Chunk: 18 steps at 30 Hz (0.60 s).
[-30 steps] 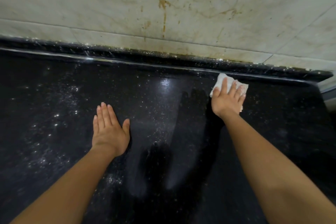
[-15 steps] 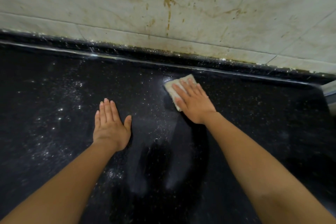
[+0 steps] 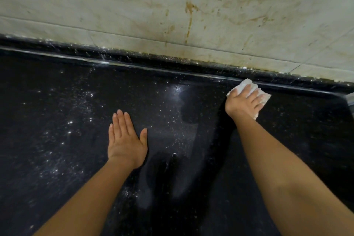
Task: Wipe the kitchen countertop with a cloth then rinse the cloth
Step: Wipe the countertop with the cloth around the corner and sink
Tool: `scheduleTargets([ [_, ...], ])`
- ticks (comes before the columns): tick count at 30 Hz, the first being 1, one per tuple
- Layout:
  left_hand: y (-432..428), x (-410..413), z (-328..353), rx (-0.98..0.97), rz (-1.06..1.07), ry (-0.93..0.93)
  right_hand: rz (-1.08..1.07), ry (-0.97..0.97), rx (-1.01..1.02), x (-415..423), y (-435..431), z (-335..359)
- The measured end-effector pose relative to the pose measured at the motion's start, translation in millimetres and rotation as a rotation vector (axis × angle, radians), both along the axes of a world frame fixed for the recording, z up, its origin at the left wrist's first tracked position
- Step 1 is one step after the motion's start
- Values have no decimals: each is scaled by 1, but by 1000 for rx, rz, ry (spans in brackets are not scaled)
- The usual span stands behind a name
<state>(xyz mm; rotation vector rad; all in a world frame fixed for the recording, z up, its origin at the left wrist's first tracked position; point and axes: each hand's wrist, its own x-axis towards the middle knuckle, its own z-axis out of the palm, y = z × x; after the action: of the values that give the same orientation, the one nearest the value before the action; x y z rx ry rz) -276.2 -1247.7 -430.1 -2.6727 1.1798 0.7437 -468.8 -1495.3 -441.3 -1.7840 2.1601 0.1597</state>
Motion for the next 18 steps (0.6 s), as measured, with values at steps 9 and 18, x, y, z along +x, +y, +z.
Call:
scheduleTargets([
  [9, 1, 1, -2, -20, 3, 11, 334, -69, -32, 112, 57, -1],
  [18, 0, 2, -2, -9, 14, 23, 896, -144, 18, 141, 69, 0],
])
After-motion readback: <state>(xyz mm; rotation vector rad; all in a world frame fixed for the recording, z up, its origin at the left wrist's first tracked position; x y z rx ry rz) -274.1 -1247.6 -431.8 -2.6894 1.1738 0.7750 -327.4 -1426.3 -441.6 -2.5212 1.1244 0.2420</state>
